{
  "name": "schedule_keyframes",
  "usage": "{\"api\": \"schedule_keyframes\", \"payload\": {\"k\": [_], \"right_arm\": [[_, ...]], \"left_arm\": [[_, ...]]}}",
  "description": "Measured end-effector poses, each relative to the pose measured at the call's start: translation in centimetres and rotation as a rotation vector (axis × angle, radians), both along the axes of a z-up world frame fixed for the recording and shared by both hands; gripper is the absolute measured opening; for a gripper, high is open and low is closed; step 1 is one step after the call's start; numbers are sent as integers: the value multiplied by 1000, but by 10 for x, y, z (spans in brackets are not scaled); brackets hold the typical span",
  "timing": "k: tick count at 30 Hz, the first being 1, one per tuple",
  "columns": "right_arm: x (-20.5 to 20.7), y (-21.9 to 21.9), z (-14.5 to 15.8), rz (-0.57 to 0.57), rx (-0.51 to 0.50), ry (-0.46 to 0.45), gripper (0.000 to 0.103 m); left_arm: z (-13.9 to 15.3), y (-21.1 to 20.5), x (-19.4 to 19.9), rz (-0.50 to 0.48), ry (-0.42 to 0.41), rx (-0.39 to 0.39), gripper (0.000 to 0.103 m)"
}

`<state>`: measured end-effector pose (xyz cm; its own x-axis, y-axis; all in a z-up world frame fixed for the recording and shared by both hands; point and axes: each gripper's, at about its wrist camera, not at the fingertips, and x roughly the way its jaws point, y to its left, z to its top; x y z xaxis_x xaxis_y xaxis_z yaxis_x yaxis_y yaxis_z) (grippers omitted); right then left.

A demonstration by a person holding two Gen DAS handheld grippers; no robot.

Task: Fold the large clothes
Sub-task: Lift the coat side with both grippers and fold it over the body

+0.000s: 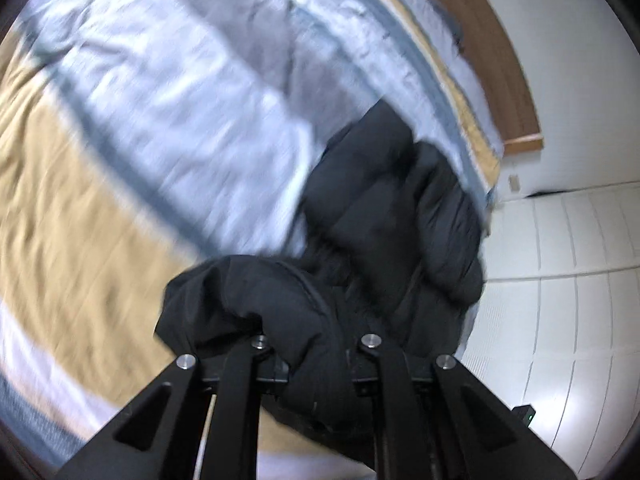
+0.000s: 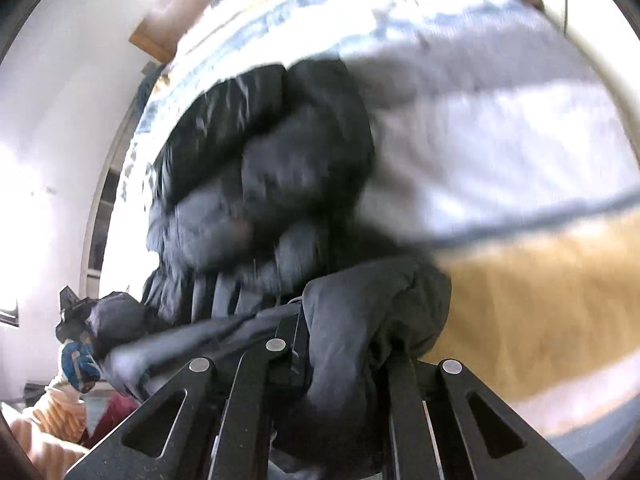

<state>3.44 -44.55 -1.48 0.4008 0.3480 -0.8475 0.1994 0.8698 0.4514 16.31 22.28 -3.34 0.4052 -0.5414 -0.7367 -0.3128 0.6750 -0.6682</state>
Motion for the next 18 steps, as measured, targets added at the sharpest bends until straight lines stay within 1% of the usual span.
{"api": "schedule_keyframes", "payload": {"k": [3, 5, 6, 7, 10, 12, 13, 14, 16, 18], "right_arm": [[33, -5, 23, -20, -7, -69, 9], [63, -9, 38, -62, 10, -125, 9], [74, -13, 43, -81, 19, -140, 9], [85, -17, 47, -98, 27, -151, 9], [127, -25, 54, -150, 32, -164, 9], [156, -28, 48, -189, 31, -150, 9], [170, -28, 42, -204, 29, -139, 9], [187, -29, 32, -220, 22, -121, 10], [210, -31, 18, -240, 10, -88, 10], [234, -35, -2, -262, 7, -52, 10]], "left_arm": [[29, -5, 40, 10, -85, -34, 12], [48, -7, 67, 26, -145, -70, 12], [55, -6, 77, 32, -163, -79, 12], [66, -8, 97, 39, -192, -86, 12], [78, -22, 151, 39, -207, -75, 12], [77, -32, 178, 29, -199, -41, 12], [71, -40, 200, 27, -179, -10, 12], [65, -46, 212, 32, -162, 5, 12], [50, -54, 237, 50, -125, 26, 13], [33, -64, 260, 61, -95, 49, 13]]}}
